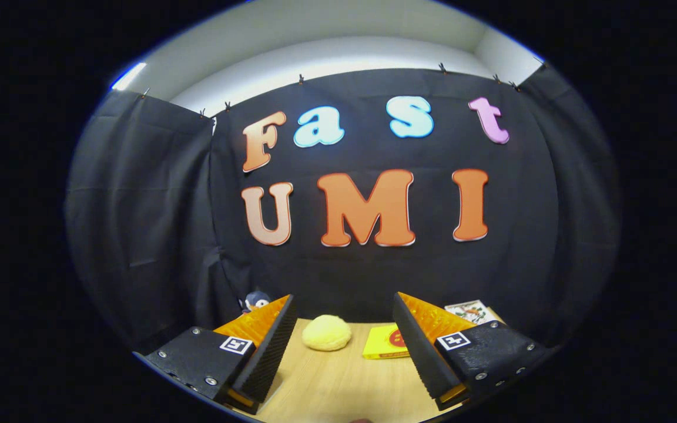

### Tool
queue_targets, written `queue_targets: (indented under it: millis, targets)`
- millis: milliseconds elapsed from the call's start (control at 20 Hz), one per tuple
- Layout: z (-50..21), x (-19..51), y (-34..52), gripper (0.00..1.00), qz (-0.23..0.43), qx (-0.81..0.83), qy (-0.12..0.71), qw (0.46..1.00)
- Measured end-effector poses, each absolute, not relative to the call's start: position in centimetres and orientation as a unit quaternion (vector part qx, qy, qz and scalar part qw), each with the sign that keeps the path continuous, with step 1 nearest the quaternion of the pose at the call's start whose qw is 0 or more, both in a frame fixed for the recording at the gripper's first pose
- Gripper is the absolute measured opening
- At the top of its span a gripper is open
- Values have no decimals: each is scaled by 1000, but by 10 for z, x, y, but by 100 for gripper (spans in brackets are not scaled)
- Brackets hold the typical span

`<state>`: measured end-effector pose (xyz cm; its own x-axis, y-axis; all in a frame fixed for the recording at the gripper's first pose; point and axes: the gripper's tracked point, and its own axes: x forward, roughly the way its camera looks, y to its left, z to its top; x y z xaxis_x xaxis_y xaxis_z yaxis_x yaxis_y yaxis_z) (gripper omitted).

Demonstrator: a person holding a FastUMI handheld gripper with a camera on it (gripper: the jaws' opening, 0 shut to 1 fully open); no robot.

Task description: Open the storage box then place both shoes into the box .Put the left shoe in first, then the right shoe, with the right side of both shoes facing outward in a uniform manner.

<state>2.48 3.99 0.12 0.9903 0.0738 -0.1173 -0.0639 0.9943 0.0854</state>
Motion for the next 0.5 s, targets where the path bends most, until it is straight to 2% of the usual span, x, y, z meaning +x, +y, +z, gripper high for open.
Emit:
queue_targets:
  millis: [300, 500]
  targets:
    - [45, 18, 30, 98, 20, -13, -29, 999]
    - [60, 16, 26, 99, 19, 4, -42, 999]
